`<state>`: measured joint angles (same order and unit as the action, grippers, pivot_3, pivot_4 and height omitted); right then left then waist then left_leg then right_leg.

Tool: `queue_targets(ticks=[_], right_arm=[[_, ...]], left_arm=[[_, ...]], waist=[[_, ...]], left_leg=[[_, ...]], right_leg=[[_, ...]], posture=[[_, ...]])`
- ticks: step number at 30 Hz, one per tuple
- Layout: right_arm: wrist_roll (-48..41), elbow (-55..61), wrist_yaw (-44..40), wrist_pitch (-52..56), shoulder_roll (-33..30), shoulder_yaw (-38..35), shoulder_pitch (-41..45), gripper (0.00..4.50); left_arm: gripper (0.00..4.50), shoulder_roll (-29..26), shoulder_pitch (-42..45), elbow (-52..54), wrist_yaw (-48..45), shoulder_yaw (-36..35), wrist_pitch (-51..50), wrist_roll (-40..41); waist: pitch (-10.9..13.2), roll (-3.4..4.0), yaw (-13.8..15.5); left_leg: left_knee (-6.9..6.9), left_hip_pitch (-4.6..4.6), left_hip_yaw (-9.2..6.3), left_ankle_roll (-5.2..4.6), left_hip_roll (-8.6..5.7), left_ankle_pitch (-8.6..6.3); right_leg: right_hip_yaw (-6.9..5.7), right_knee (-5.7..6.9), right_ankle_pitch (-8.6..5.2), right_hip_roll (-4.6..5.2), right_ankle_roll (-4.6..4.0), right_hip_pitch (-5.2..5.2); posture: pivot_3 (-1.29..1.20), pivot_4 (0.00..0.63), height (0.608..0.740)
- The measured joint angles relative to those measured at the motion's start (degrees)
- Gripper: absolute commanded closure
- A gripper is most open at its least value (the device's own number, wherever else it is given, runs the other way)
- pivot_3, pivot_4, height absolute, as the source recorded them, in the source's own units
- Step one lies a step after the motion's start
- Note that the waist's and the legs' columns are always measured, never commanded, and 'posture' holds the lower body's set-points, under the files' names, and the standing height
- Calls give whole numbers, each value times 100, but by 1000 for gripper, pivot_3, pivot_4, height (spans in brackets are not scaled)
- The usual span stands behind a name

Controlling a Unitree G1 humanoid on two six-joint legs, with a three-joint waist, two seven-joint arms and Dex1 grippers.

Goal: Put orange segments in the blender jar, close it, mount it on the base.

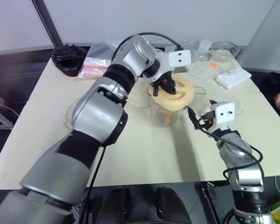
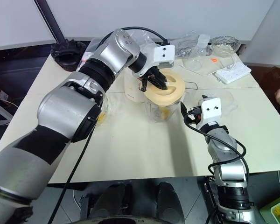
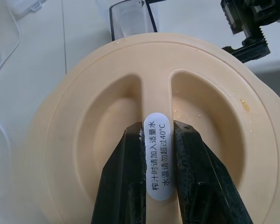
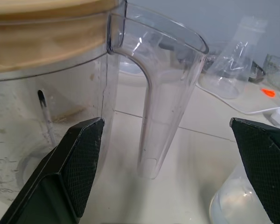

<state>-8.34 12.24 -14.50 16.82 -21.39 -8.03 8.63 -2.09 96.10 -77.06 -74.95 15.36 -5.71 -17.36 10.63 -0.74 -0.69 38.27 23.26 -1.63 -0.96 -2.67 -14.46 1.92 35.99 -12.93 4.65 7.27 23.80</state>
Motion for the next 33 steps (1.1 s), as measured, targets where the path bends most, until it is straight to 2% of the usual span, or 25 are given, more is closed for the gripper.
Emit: queue_targets(ticks=[8,11,16,33], right_arm=[[122,-1196,-45,-393,40,76,800,0],[142,-1503,-32,-491,118,84,1046,929],[135,-1503,-20,-549,288,181,1037,3487],[381,-1469,296,-459,682,252,1095,3547]], left_arm=[[4283,-3,-118,69,36,-40,-7,0],[4283,-14,-141,72,33,-41,-13,0],[4283,-46,-194,95,-68,-42,2,-7],[4283,-236,-571,207,-140,-255,128,54]], waist=[[0,0,-13],[-1,0,-10],[-4,-2,-16],[-91,-10,-43]], left_leg=[[-8,-50,-2,0,0,0],[-11,-53,-3,0,0,-1],[-12,-64,-3,0,0,-1],[-22,-89,-8,0,3,-2]], right_leg=[[-1,-10,-1,0,1,-49],[-1,-9,-1,0,1,-51],[-1,-10,-2,0,2,-62],[-2,-20,-4,-2,3,-88]], posture=[[0,150,740],[0,150,740],[0,150,740],[0,150,740]])
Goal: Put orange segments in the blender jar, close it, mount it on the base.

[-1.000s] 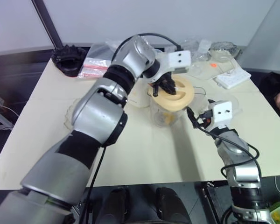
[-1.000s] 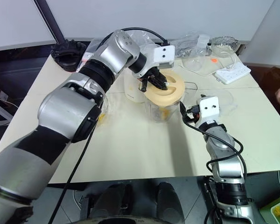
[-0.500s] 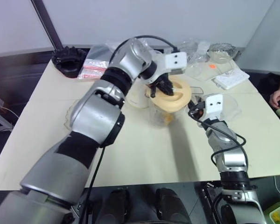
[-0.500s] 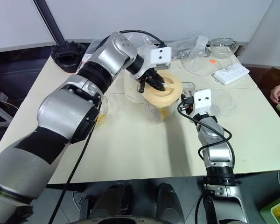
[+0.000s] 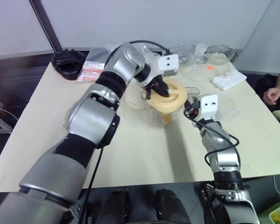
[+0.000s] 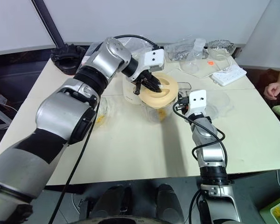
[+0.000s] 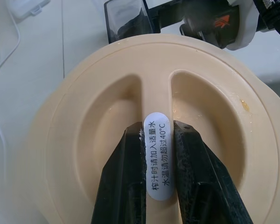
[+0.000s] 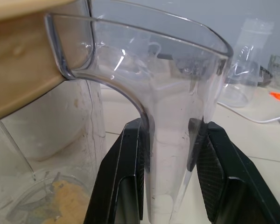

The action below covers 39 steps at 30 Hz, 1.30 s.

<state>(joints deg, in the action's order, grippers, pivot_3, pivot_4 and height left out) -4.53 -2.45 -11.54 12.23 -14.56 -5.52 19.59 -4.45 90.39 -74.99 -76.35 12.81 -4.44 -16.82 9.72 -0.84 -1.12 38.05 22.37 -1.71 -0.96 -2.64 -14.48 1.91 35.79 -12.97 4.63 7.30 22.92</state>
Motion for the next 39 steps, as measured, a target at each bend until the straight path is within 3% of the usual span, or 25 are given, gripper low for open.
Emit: queue_targets(ticks=[8,21,39], right_arm=[[108,-1,-12,39,58,2,6,3547],[109,-121,105,209,105,-138,13,3547],[103,-222,94,235,70,-163,55,3547]], left_arm=[[4283,-56,-166,94,-18,-35,281,-4],[4283,197,-356,140,779,-266,-400,161],[4283,237,-516,332,891,-308,-624,275]], waist=[[-32,-6,3],[-78,8,44],[-114,16,50]], left_leg=[[-4,-9,-8,0,2,0],[-6,-39,-29,2,3,-2],[-11,-41,-33,5,3,-5]], right_leg=[[-7,-20,0,0,0,-18],[-32,-60,-12,5,19,-72],[-38,-70,-30,15,13,-71]], posture=[[0,150,740],[0,150,740],[0,150,740]])
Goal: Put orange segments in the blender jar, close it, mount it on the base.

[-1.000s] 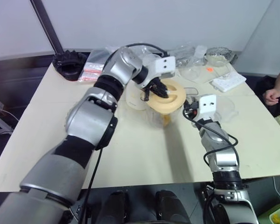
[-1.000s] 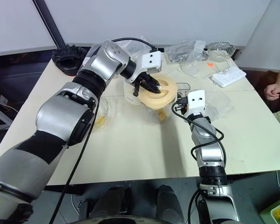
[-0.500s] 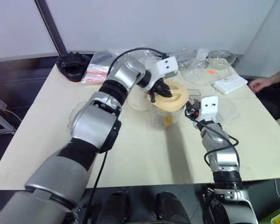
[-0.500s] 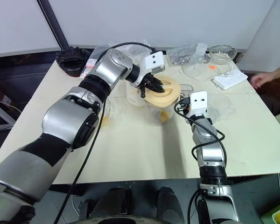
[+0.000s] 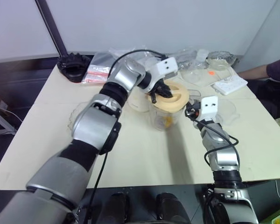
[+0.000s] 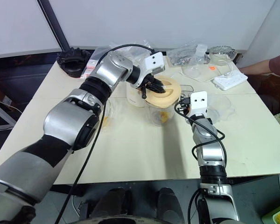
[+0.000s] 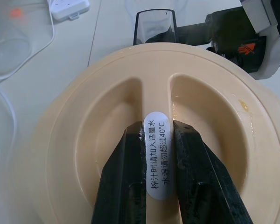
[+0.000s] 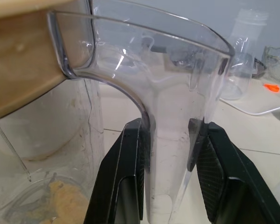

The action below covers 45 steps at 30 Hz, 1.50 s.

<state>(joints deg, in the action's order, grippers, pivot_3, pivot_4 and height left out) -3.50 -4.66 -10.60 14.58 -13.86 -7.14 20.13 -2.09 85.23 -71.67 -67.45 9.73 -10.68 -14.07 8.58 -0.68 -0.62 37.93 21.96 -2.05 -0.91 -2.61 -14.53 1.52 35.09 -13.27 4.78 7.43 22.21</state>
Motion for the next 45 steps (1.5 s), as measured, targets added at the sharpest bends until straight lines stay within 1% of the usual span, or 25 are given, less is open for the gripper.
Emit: queue_targets(ticks=[4,6,10,16,19,23,26,31,36,41,45], right_arm=[[-1,-16,-23,0,-13,0,14,3547],[0,-17,-37,-2,-20,0,17,3547],[-1,-11,-138,-101,-19,42,27,3547],[-7,-1,-243,-212,-38,56,33,3547],[-8,-1,-306,-266,-71,56,65,3547],[-9,-6,-332,-317,-93,55,146,3547],[19,-9,-427,-378,-123,161,251,3547],[11,-23,-517,-382,-173,176,260,3547],[-10,-21,-556,-370,-203,181,260,3547],[-30,-3,-557,-336,-222,174,252,3547],[-90,73,-562,-248,-254,167,211,3547]], left_arm=[[4283,-6,0,0,0,9,30,0],[3176,-12,3,-1,10,23,80,-4],[1308,-24,98,-18,129,37,131,-11],[1308,-30,283,-120,-273,49,182,10],[1308,-122,378,-152,-365,54,268,36],[1308,-188,626,-254,-365,-20,268,132],[1308,-187,985,-240,-104,-207,362,288],[1308,-270,1434,-226,556,-467,506,482],[1308,-330,1462,-227,888,-644,503,624],[1249,-608,1461,-160,892,-762,380,785],[1249,-952,1392,99,840,-847,144,888]], waist=[[0,0,-2],[0,0,-3],[5,-6,-41],[22,-8,-50],[57,-8,-50],[74,-2,-50],[91,-12,-57],[92,-12,-66],[94,-12,-67],[94,-11,-67],[95,-9,-67]], left_leg=[[-2,0,0,1,0,-1],[-2,1,0,1,0,-1],[-6,35,3,1,0,0],[-27,48,11,-1,0,1],[-30,60,12,-2,1,1],[-25,127,14,-4,0,3],[-26,149,20,-4,0,4],[-53,144,25,-4,1,4],[-54,142,26,-4,2,5],[-54,143,27,-4,2,5],[-55,142,27,-4,2,5]], right_leg=[[-1,-2,-1,3,1,1],[-1,-2,-2,4,2,1],[-2,-2,5,5,11,34],[-1,-2,19,1,-3,62],[-1,-2,19,0,-5,77],[0,7,24,-4,-9,144],[4,19,27,-5,-14,175],[8,17,27,-9,-14,185],[9,19,27,-12,-14,185],[9,19,27,-12,-14,186],[10,21,27,-12,-14,186]], posture=[[0,150,740],[0,150,740],[0,150,740],[0,150,740],[0,150,740],[0,150,740],[0,150,740],[0,150,740],[0,150,740],[0,150,740],[0,150,740]])
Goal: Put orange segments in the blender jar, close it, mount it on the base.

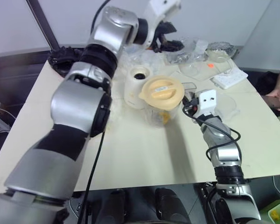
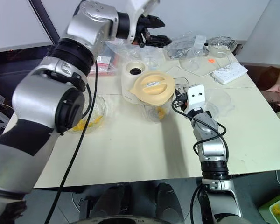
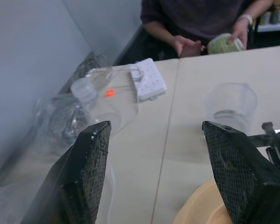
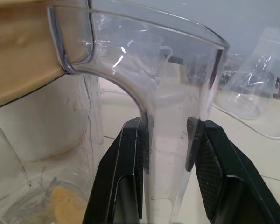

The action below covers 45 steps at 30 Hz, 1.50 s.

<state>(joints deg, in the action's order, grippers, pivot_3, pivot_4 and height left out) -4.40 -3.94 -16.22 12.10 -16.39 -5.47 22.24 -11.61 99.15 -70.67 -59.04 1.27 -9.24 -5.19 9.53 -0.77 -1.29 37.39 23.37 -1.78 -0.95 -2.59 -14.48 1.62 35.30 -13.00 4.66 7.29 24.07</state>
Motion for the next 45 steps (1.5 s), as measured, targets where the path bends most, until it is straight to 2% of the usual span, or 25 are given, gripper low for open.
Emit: queue_targets(ticks=[5,8,11,16,19,21,25,28,34,40,45], right_arm=[[-405,188,42,641,33,-271,-3,3547],[-617,270,120,1029,30,-423,98,3547],[-725,305,208,1359,-49,-509,304,3547],[-823,297,366,1760,-395,-815,947,3547],[-814,178,426,1858,-645,-896,1422,3547],[-774,-38,470,1874,-825,-893,1817,3547],[-713,-499,480,1813,-997,-879,2507,3547],[-619,-1047,465,1657,-1072,-807,3084,3547],[-407,-2920,322,1042,-1074,-555,4687,3547],[-291,-4714,198,327,-668,-388,5696,3547],[-265,-5548,114,25,-245,-375,6002,3547]], left_arm=[[1249,-803,-728,814,-49,-49,-794,187],[1249,-1229,-1298,1643,-110,-46,-1493,306],[1249,-1740,-2097,3122,-433,-96,-2359,655],[1249,-2604,-4261,6421,-977,-401,-4108,1868],[1249,-2994,-5131,7573,-1059,-559,-5053,2556],[1249,-3042,-5393,7979,-839,-828,-5417,2858],[1249,-2998,-5870,8486,-333,-1059,-5539,3121],[1249,-2865,-6098,8723,-34,-1092,-5681,3373],[1249,-2918,-6453,9074,313,-1197,-5785,3857],[1249,-3366,-6812,9071,570,-1577,-5717,4082],[1249,-3577,-6928,8750,745,-1950,-5510,4095]], waist=[[11,9,-45],[42,15,-61],[60,22,-77],[67,32,-110],[73,34,-113],[77,34,-91],[77,34,-88],[79,32,-105],[83,34,-136],[84,35,-151],[86,37,-126]], left_leg=[[-1,3,-1,3,0,2],[-1,18,1,7,-2,4],[-5,35,6,13,-8,8],[-16,104,8,74,-11,43],[-14,103,8,81,-12,48],[-7,99,7,87,-12,54],[-8,56,4,93,-9,63],[-10,58,6,94,-8,63],[-28,59,17,101,0,67],[-32,60,18,110,6,72],[-31,64,15,112,5,73]], right_leg=[[3,18,2,0,-4,15],[7,26,3,4,-5,33],[11,65,4,16,-6,63],[19,83,7,27,-11,142],[19,76,10,27,-17,143],[17,74,17,26,-29,139],[10,74,24,22,-39,100],[11,74,24,19,-40,102],[20,75,27,12,-44,122],[20,74,32,8,-54,125],[19,74,33,8,-55,127]], posture=[[0,150,740],[0,150,740],[0,150,740],[0,150,740],[0,150,740],[0,150,740],[0,150,740],[0,150,740],[0,150,740],[0,150,740],[0,150,740]])
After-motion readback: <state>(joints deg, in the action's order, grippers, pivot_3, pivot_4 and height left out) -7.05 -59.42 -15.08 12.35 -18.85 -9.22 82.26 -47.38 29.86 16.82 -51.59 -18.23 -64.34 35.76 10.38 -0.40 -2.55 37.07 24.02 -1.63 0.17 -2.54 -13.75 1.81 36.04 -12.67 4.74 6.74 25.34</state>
